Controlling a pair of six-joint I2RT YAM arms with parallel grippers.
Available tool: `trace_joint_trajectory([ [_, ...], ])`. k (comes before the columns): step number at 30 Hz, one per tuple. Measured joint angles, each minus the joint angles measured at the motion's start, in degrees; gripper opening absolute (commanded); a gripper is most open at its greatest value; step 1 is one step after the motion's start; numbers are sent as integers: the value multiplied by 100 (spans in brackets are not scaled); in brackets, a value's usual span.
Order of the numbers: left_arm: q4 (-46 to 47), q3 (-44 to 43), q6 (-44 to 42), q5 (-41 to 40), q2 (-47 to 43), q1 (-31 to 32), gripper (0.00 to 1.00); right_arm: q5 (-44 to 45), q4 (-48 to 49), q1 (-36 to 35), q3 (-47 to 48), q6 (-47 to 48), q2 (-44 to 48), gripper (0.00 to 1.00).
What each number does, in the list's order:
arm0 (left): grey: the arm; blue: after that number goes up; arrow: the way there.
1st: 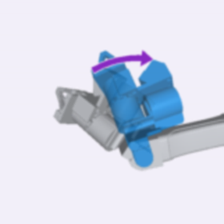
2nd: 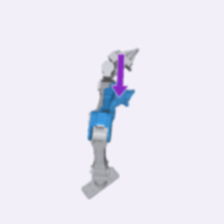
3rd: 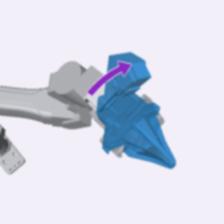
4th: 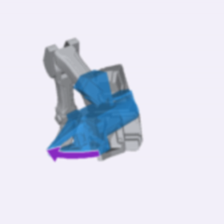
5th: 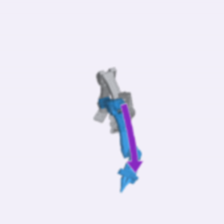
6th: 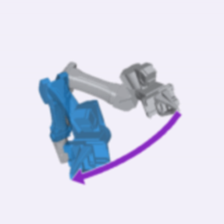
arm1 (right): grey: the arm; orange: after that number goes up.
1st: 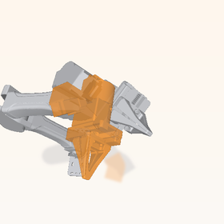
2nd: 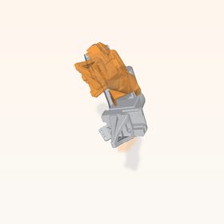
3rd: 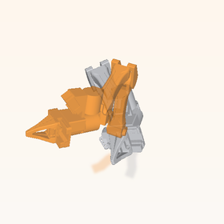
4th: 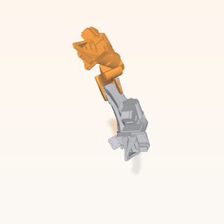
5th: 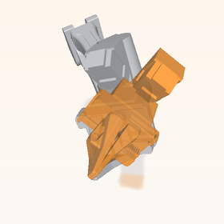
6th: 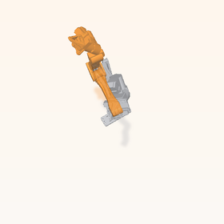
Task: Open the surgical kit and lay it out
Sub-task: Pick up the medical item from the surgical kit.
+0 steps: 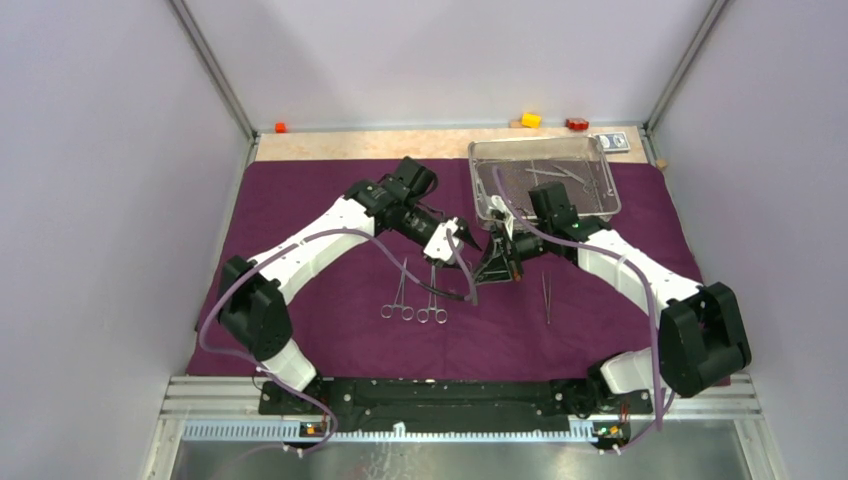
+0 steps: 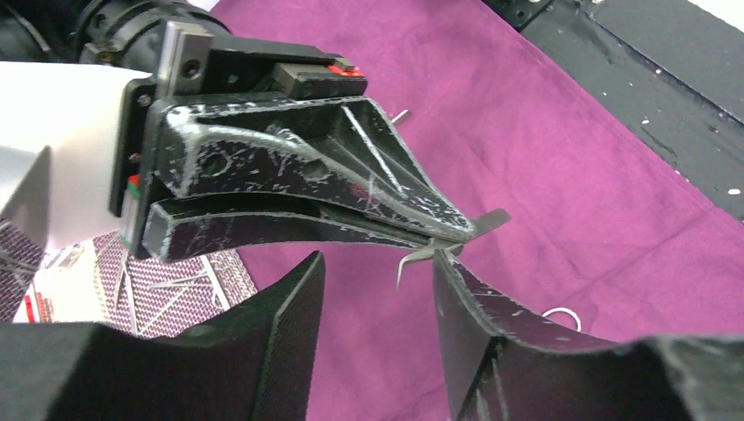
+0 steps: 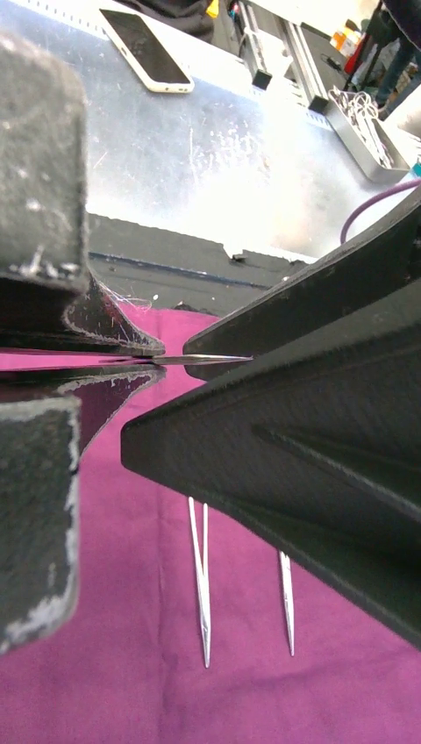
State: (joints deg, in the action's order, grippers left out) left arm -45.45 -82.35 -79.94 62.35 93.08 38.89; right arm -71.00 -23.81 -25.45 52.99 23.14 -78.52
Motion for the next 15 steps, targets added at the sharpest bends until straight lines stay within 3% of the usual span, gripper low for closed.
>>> trace_joint_trajectory([
  [5,-308,-20,-247,-83,66,70,36,59,-107,0,7,90,-28,0],
  [15,-723,-140,-483,-229,186,129,22,118,-205,0,31,157,-118,0],
])
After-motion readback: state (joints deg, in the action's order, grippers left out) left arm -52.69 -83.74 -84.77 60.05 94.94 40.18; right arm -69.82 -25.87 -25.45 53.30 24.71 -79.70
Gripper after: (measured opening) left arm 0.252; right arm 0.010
